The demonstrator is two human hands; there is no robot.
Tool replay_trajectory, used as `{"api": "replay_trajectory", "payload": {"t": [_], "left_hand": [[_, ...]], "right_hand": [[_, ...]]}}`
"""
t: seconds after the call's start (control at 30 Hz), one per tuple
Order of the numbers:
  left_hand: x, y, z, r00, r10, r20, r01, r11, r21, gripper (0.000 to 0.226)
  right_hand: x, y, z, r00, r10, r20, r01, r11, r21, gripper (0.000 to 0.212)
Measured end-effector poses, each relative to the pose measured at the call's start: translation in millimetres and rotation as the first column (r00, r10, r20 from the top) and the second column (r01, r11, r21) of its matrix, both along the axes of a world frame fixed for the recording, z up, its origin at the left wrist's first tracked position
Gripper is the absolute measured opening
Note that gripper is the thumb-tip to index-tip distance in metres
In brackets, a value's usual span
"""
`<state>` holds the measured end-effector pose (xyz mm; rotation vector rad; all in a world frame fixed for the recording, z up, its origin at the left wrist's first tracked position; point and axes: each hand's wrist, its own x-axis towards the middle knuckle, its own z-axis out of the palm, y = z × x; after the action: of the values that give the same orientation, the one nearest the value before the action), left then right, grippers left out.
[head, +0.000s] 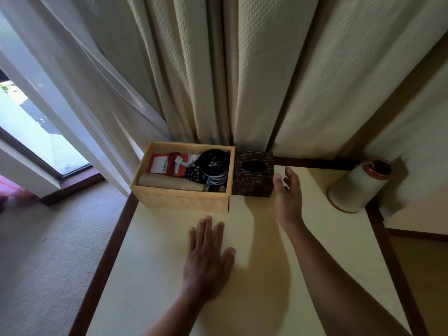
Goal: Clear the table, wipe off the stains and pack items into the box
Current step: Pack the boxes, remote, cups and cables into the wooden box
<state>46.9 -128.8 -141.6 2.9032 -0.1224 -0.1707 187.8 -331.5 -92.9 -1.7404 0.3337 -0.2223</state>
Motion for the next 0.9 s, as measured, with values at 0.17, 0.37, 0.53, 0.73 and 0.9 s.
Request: {"api": "replay_trajectory", "payload": {"t": [0.17,0.37,0.53,0.73,0.9], "left_hand": [[0,1,-4,1.000,0.009,0.013,-0.009,1.000,-0.004,0.075],[0,-4,-4,1.000,0.006,0.018,-0.006,1.000,-0.019,0.075],[-1,-5,-6,0.999,0.015,0.034,-0.015,1.000,-0.005,0.075],[-1,-5,-7,0.998,0.006,0.059,-0.006,1.000,-0.003,0.076],[-2,-5,-9,0.998,0.002,0.071,-0.002,1.000,-0.002,0.076]], "right_hand": [[-42,-58,-16,0.818,-0.544,0.187,0.568,0.815,-0.115,0.048],[-24,-135,-16,0.831,-0.543,0.117,0.556,0.807,-0.201,0.109],[-2,-144,-9,0.858,-0.504,0.101,0.514,0.845,-0.147,0.113],[7,-136,-3,0.850,-0.505,0.149,0.523,0.843,-0.125,0.093],[12,-104,1,0.928,-0.338,0.155,0.362,0.915,-0.179,0.085]]}}
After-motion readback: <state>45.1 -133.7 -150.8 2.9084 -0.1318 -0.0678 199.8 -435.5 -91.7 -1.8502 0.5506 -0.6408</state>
